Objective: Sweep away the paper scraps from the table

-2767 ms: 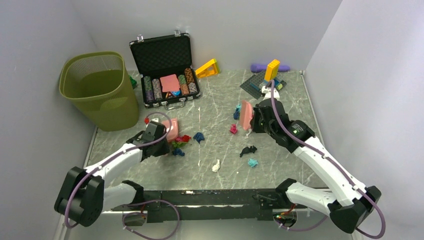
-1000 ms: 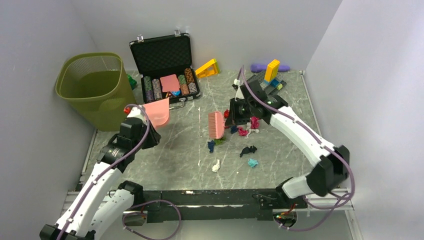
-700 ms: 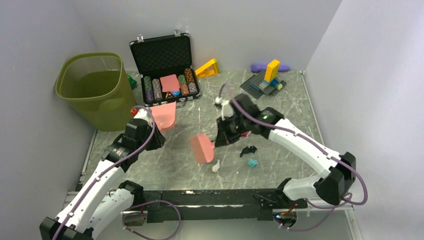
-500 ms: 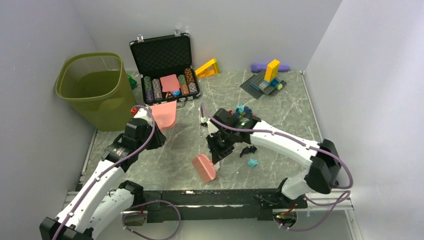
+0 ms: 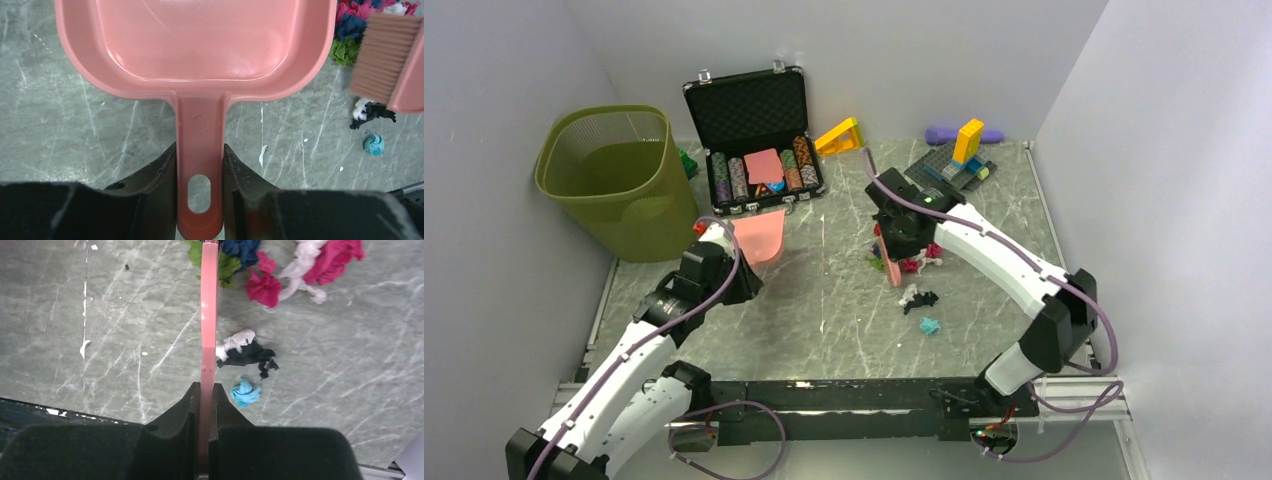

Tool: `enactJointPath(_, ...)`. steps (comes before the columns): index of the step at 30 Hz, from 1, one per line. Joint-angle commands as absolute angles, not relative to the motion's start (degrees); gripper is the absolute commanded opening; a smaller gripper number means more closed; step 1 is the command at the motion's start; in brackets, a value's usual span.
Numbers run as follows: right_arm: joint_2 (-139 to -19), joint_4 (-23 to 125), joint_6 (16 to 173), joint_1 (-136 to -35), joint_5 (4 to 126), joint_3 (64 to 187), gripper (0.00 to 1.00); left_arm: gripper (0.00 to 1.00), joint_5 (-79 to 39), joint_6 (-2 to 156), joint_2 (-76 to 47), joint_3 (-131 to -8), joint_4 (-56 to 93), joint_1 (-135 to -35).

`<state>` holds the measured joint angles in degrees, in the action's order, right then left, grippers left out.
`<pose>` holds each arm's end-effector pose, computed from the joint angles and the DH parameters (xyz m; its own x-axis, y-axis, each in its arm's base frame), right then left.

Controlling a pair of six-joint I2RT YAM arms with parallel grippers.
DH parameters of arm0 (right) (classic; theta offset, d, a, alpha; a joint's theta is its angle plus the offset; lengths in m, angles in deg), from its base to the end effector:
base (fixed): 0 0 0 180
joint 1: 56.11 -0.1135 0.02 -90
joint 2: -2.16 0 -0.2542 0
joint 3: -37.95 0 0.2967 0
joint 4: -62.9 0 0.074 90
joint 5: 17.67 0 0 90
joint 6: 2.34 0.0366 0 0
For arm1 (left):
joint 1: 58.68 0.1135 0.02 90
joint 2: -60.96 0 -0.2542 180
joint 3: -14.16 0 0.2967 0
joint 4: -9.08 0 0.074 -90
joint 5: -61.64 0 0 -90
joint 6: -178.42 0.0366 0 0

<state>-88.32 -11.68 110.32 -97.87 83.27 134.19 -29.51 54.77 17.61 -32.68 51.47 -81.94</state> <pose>0.2710 0.2326 0.2950 -0.8741 -0.2733 -0.4016 -0.2883 0.9572 -0.0241 0.2000 -0.0852 0.2366 -0.6911 -0.3060 -0.6548 -0.0030 0.9072 -0.4207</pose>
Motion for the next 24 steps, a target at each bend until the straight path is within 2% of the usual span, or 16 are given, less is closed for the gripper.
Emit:
enactJointPath(1, -79.75, -14.68, 109.66, -96.53, 87.96, 135.28, 0.00, 0.08, -26.43, 53.82, 16.72, -32.02, 46.48, -82.79)
enactJointPath(6, -74.37, -20.45, 118.53, -92.62, 93.68, 134.11, 0.00, 0.08, -24.26, 53.62, 13.81, -31.09, 43.40, -84.65)
enactJointPath(11, -70.80, -34.73, 132.51, -91.97, 101.61, 134.26, 0.00, 0.08, -25.04, 53.84, 11.54, -31.06, 42.50, -87.23)
enactJointPath(17, -64.64, -34.88, 135.70, -90.32, 92.18, 125.39, 0.00, 0.08, -25.70, 54.13, 9.72, -31.05, 40.75, -88.90)
enactJointPath(24, -64.79, -34.17, 139.27, -90.31, 87.66, 112.84, 0.00, 0.08, -27.44, 55.22, 10.23, -31.23, 41.81, -89.62)
